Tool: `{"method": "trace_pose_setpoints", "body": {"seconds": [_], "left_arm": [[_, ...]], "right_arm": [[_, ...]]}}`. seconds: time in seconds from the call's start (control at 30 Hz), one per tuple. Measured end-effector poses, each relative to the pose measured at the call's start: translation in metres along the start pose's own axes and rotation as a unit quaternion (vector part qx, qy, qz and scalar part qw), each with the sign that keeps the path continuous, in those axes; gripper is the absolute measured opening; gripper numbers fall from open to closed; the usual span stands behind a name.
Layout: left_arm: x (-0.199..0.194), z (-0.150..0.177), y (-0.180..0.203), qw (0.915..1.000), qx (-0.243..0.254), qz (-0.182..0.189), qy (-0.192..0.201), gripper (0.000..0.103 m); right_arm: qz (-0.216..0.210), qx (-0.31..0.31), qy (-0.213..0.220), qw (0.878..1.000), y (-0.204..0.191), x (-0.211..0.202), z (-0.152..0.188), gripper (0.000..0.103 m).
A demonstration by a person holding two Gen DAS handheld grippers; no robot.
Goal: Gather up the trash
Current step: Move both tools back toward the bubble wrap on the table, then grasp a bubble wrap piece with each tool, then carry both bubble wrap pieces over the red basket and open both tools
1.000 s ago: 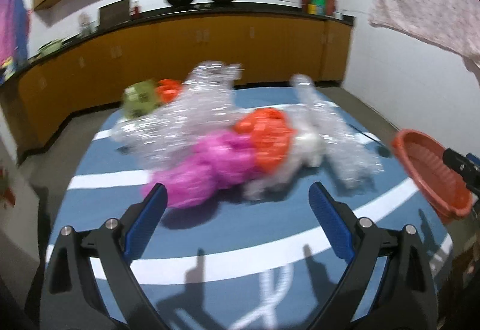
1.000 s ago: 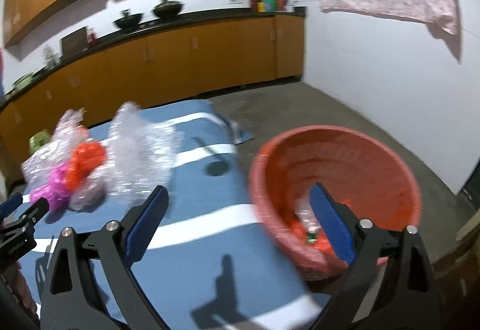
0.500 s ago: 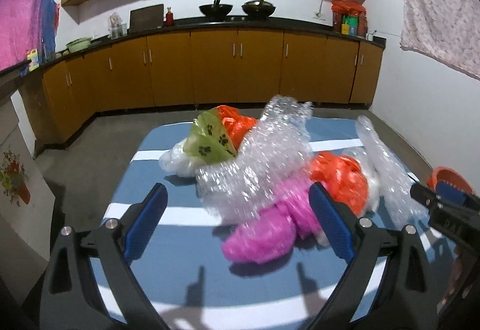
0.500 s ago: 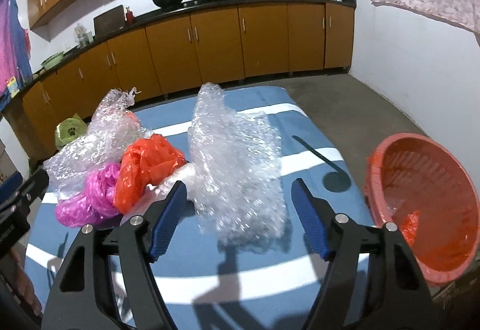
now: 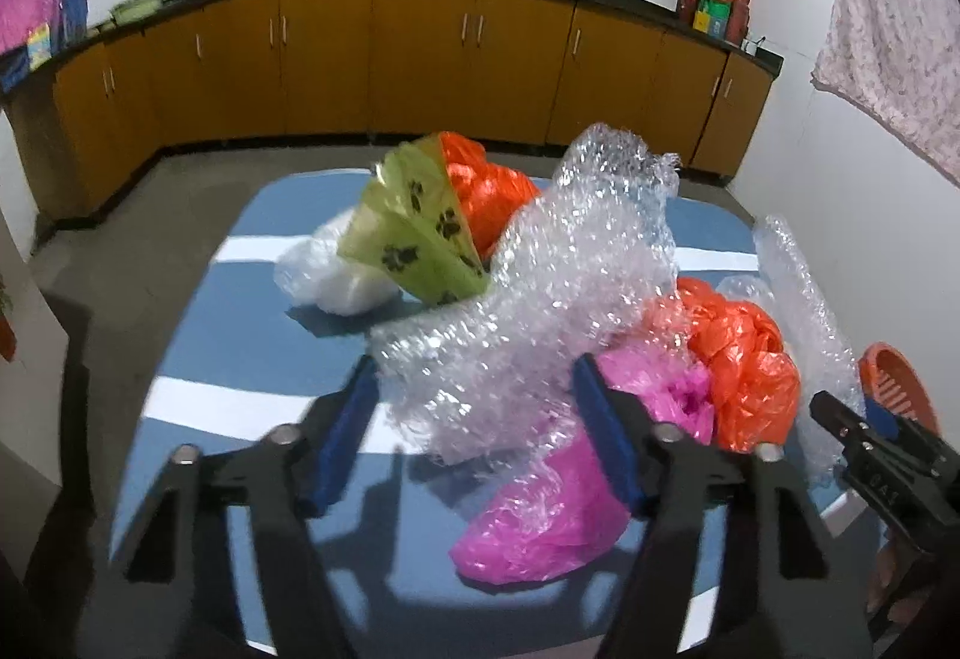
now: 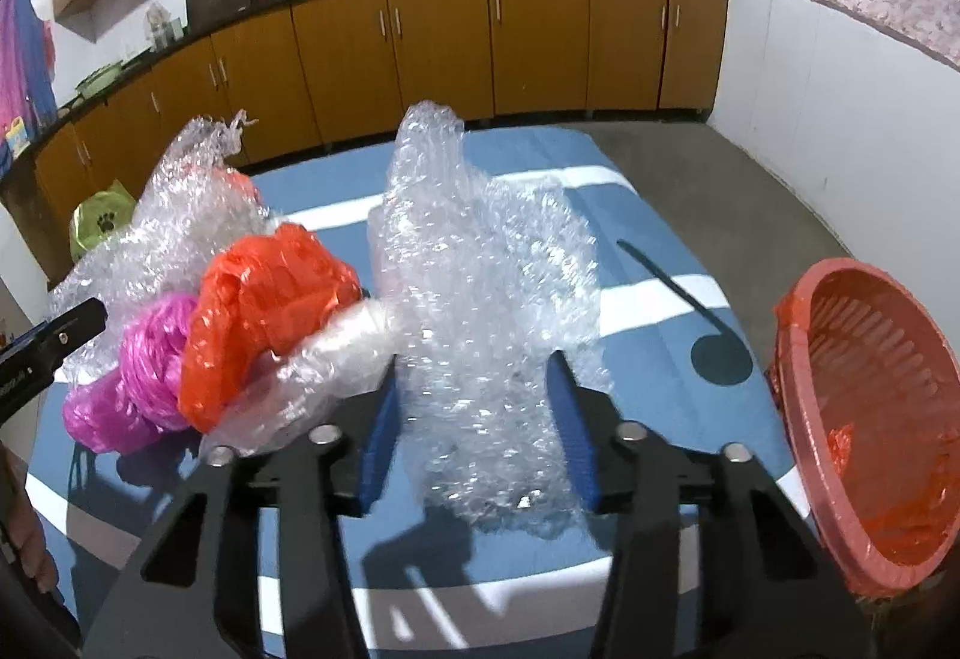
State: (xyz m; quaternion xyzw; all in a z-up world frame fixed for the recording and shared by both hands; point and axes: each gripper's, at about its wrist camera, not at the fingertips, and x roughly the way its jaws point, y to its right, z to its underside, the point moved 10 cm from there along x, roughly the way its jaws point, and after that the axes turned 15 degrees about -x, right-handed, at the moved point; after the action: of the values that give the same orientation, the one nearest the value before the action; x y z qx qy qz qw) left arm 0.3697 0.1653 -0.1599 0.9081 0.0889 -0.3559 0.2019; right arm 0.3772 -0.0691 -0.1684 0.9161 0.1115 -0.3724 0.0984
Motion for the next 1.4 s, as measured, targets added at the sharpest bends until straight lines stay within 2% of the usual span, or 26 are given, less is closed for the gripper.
{"method": "trace_pose_setpoints", "body": {"seconds": [0.03, 0.1, 0.2, 0.3, 0.5, 0.9, 1.4], "left_arm": [[0.001, 0.001, 0.0, 1.0, -0.001, 0.002, -0.002, 0.048], [0.002, 0.002, 0.001, 1.0, 0.001, 0.007, -0.004, 0.029], [-0.001, 0.002, 0.004, 0.9999, 0.012, 0.009, 0.001, 0.016], [-0.008, 0.001, 0.009, 0.9996, 0.023, 0.012, 0.012, 0.011], [-0.029, -0.003, 0.02, 0.9983, 0.037, 0.017, 0.041, 0.008], [-0.084, -0.014, 0.046, 0.9944, 0.041, 0.055, 0.08, 0.007], [-0.132, 0.01, 0.121, 0.9849, 0.071, 0.134, 0.083, 0.007]], "right_arm": [[0.0, -0.003, -0.001, 1.0, -0.001, 0.0, 0.001, 0.033], [0.0, -0.008, 0.0, 1.0, -0.002, -0.001, 0.003, 0.028], [-0.001, -0.008, 0.005, 1.0, -0.002, -0.007, 0.003, 0.021], [0.001, -0.008, 0.015, 1.0, -0.001, -0.014, 0.002, 0.017], [0.006, -0.009, 0.034, 0.999, 0.006, -0.034, 0.002, 0.015], [0.022, 0.003, 0.067, 0.997, 0.031, -0.072, -0.001, 0.015], [0.071, 0.032, 0.099, 0.992, 0.081, -0.121, 0.012, 0.015]]}}
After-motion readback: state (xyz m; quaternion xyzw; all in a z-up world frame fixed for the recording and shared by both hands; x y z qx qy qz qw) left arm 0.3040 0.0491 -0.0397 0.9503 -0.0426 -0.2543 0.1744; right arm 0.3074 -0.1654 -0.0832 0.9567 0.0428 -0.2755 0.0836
